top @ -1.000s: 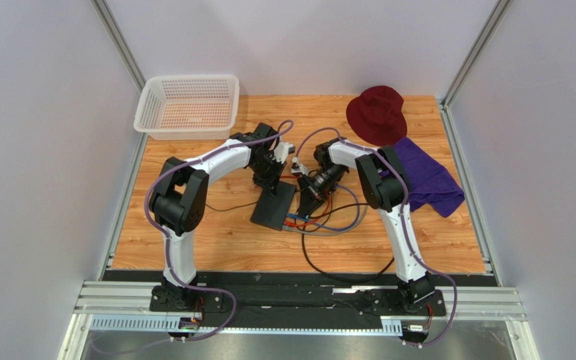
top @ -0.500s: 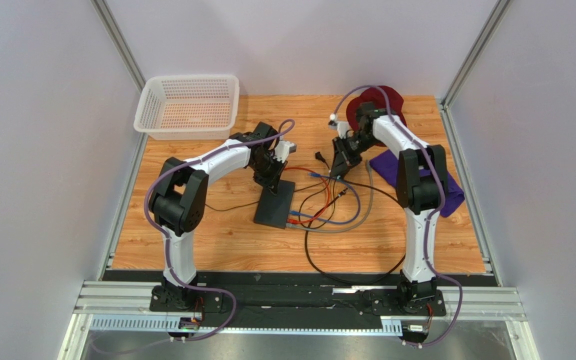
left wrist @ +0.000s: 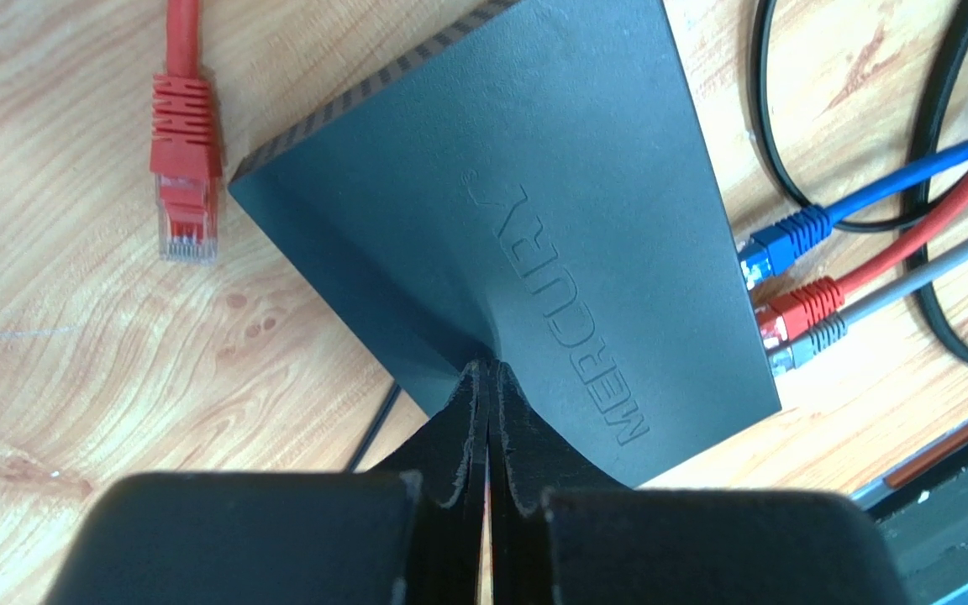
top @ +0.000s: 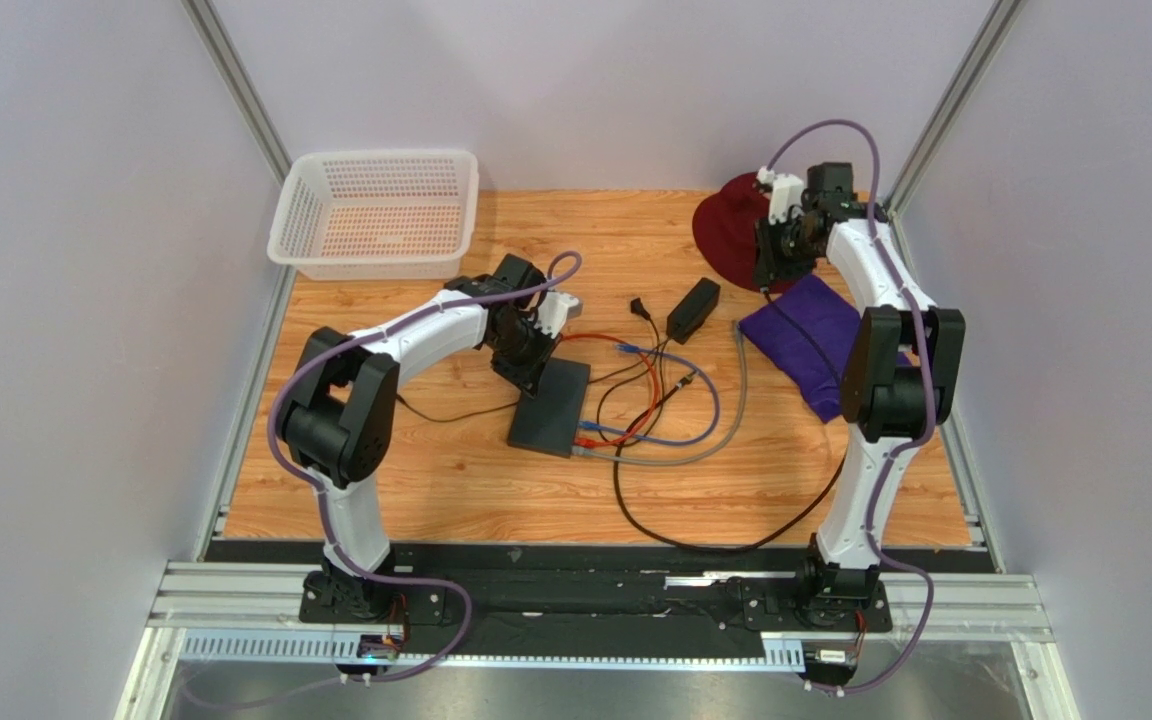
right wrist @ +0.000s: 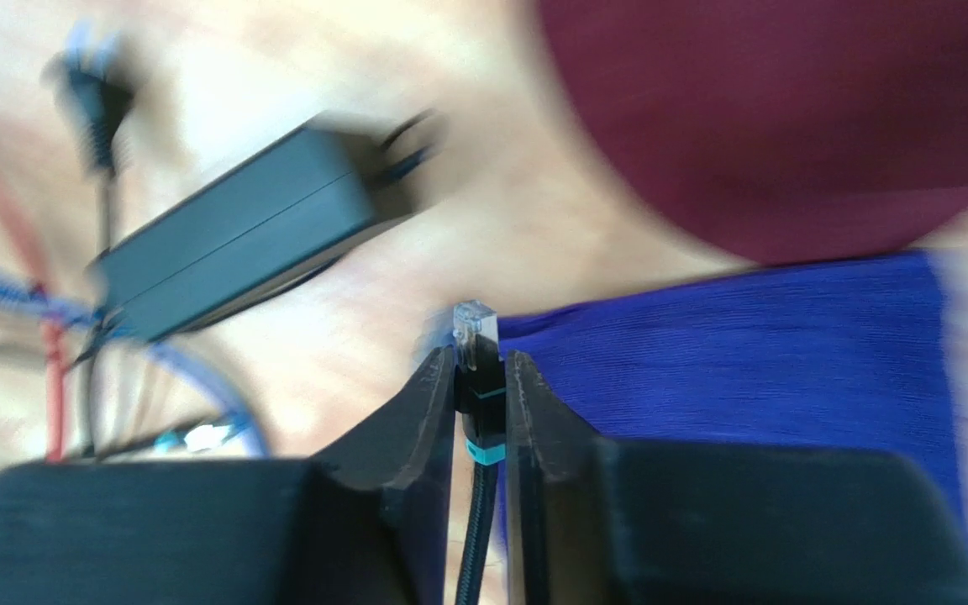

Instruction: Pull the plug from the switch port

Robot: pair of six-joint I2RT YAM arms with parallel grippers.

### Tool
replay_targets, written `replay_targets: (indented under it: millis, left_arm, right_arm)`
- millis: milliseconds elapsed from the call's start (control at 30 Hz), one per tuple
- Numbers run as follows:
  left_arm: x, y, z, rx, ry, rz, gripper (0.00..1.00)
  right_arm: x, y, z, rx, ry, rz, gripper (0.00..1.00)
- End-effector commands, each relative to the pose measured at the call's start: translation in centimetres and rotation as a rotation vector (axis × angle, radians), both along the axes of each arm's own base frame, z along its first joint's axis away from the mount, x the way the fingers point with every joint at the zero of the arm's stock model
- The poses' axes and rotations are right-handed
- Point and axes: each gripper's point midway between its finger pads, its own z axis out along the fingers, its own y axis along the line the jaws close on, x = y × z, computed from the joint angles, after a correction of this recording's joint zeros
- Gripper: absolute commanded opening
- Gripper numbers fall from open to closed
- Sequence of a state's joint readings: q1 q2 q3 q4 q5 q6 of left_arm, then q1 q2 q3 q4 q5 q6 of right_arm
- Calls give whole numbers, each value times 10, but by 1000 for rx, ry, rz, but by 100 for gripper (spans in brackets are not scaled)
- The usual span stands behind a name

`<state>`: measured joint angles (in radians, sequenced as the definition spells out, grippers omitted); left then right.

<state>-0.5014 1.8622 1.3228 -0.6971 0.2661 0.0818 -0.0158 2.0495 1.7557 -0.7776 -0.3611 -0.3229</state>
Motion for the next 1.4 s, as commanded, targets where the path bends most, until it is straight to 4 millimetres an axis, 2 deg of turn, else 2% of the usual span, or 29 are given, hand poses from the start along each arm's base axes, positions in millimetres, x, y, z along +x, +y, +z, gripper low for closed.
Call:
replay_targets:
  millis: [0,67,100,133,167,200,233,267,300,333,367,400,467,500,600,700,833,900,967,1000,1067,1100,1167,1233,1267,1300,1367]
  left_arm:
    - [0,0,23,-44,-34,-21,0]
    - [-2,0,29,-59,-36,-21,0]
    - [-2,0,32,-66,-41,-24,0]
    - [-3,0,35,-69,-43,-25,0]
    - [0,3,40,-73,-55,-14,0]
    - [1,3,43,-80,-56,-12,0]
    - [1,4,46,-89,-59,-9,0]
    - [2,5,53,-121,-57,-3,4]
    - [3,6,58,-134,-62,0,16]
    - [2,7,62,-140,-60,7,20]
    - [3,9,70,-155,-78,9,24]
    - [3,10,76,-161,-87,8,32]
    - [-2,12,86,-181,-92,-9,40]
    - [-2,14,91,-185,-97,-15,45]
    - [-12,17,92,-188,-29,21,50]
    - [-20,12,87,-230,29,58,53]
    - [-25,14,69,-217,65,101,57]
    - [-28,19,60,-189,82,108,65]
    - [-32,19,51,-187,104,86,70]
    - [-33,19,50,-190,116,75,70]
    - [-41,12,44,-237,165,50,70]
    - [-37,9,41,-250,151,46,70]
    - [-31,12,28,-219,152,69,69]
    - [-28,19,16,-160,179,83,68]
    - [-24,19,17,-150,191,90,66]
    - [-28,20,11,-140,225,98,66]
    - [-27,27,-7,-88,255,149,65]
  right_arm:
    - [65,-20,77,-55,-279,-113,38]
    - [69,-13,105,-48,-345,-120,52]
    - [70,-12,117,-48,-385,-113,54]
    - [61,12,114,-32,-380,-60,56]
    - [50,23,135,-13,-422,-26,59]
    - [40,49,140,42,-438,55,61]
    - [18,63,135,63,-416,97,61]
    - [4,78,129,82,-395,138,62]
    - [-20,110,121,136,-347,221,62]
    - [-39,126,120,169,-320,267,62]
    - [-62,139,94,194,-232,298,61]
    - [-85,168,87,258,-171,350,61]
    - [-121,191,59,331,-31,389,61]
    - [-151,216,56,404,52,475,61]
    - [-193,242,44,416,167,568,63]
    - [-208,255,39,431,237,572,71]
    - [-212,257,15,417,302,575,70]
    - [-213,257,11,405,288,626,68]
    - [-203,261,9,387,249,664,67]
    - [-195,257,-3,341,259,644,67]
    - [-178,260,-3,319,234,618,65]
    - [-179,259,-18,340,304,608,64]
    - [-171,261,-25,342,337,574,61]
    - [-177,263,-24,352,310,628,61]
    - [-184,262,-27,348,316,642,61]
    - [-190,264,-24,346,310,667,61]
    - [-201,260,-31,340,342,666,62]
